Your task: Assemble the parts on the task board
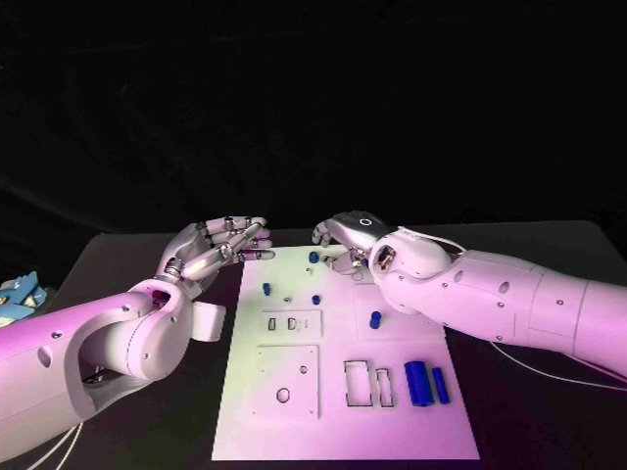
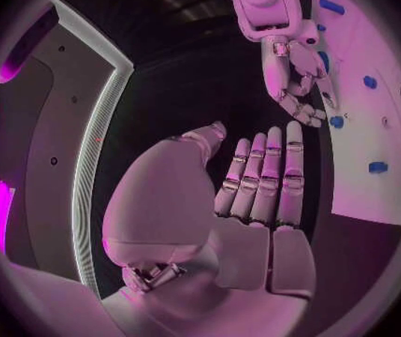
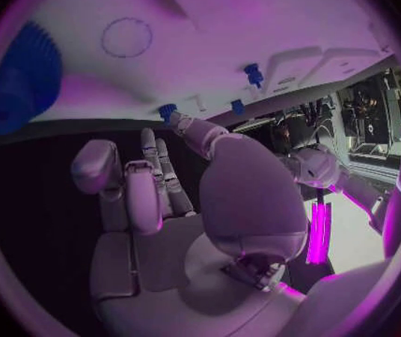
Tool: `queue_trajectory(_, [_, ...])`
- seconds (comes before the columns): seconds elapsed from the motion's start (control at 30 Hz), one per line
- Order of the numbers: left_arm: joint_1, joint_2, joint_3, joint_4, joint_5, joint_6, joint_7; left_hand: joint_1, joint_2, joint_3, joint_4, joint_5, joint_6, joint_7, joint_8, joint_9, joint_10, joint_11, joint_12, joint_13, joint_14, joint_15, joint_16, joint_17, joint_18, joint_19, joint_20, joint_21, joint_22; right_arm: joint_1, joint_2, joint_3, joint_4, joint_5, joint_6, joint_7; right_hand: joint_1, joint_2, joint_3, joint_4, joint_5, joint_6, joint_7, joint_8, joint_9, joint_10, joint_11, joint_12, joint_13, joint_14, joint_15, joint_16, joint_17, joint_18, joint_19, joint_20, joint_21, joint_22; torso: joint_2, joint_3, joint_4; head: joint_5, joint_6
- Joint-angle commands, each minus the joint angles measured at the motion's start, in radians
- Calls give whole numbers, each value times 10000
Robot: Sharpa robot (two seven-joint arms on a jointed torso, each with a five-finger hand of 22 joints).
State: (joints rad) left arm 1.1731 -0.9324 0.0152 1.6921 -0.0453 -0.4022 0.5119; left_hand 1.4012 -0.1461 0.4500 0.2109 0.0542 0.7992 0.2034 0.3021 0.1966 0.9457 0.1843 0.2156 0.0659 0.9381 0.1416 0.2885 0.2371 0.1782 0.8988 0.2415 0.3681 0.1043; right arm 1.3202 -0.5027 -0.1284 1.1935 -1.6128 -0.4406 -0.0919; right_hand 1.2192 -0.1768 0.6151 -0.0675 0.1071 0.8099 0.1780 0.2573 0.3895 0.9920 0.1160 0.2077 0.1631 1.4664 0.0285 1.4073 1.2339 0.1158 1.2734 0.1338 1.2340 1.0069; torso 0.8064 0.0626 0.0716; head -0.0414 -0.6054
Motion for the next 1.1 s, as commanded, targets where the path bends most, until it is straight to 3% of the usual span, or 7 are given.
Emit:
queue_trajectory(0.03, [16,-25,6,-60,18,286,88,38,-19,38,-15,18,28,364,-25,9,65,16,-68,-4,-16,9,-36,10,46,42,-5,-10,-14,128,-573,80,724,630,-587,33,130,59,23,89,184,314,16,109,73,303,-12,192,17,386,16,138,160,-85,180,-8,149,233,-51,4,-79,-1,26])
queue_trajectory(0.17, [16,-37,5,-146,34,360,105,43,-24,52,-34,18,27,361,-31,8,72,15,-92,-4,-22,11,-43,19,45,42,-4,-13,-19,249,-1271,161,1510,1572,-578,-72,145,107,-21,171,675,590,62,281,204,912,-96,616,175,498,-44,386,558,-188,508,-63,507,801,-100,4,-162,-11,84])
queue_trajectory(0.33, [14,-69,4,-264,44,473,140,54,-27,61,-50,19,23,357,-35,7,74,14,-106,-4,-27,11,-47,24,45,41,-5,-15,-22,481,-2193,224,2321,2867,355,-343,-93,-216,-863,402,669,42,-54,286,357,1675,-305,2071,1179,524,-207,519,716,-219,595,-205,602,1010,-143,30,-314,10,94])
queue_trajectory(0.47, [12,-79,3,-332,48,536,166,52,-29,61,-51,19,22,357,-36,7,73,15,-108,-4,-28,12,-48,24,45,41,-4,-16,-23,571,-2739,241,2593,3392,1071,-460,44,-317,-1747,691,886,-529,-44,309,552,664,-329,4642,3296,521,-180,573,737,-207,598,-237,538,1047,-173,32,-369,-17,134])
queue_trajectory(0.7, [9,-101,2,-353,49,567,180,48,-37,60,-55,17,17,358,-40,6,71,16,-118,-5,-31,13,-51,27,44,39,-4,-18,-25,620,-3128,250,2542,3508,1877,-688,263,-302,-2198,1056,904,-681,-40,434,709,36,-283,6703,4939,609,-186,798,1141,-279,791,-203,687,1421,-175,26,-349,-44,79])
queue_trajectory(0.87, [9,-87,2,-338,49,583,181,50,-40,63,-62,18,12,358,-45,4,68,17,-129,-6,-35,14,-54,30,44,38,-3,-20,-27,615,-3017,246,2306,3324,2058,-832,418,-264,-2396,1230,961,-768,11,462,753,921,-231,8885,7376,719,-133,1065,1739,-340,966,-158,874,1771,-160,26,-342,-33,48])
queue_trajectory(1.1, [8,-78,2,-316,49,592,181,50,-40,63,-62,18,12,358,-45,4,68,17,-129,-6,-35,14,-54,30,44,38,-3,-20,-27,518,-2785,225,2019,3007,2035,-970,470,-235,-2434,1289,967,-780,24,475,765,1137,-215,9355,7918,750,-116,1140,1912,-362,1028,-140,947,1901,-156,21,-350,-9,-19])
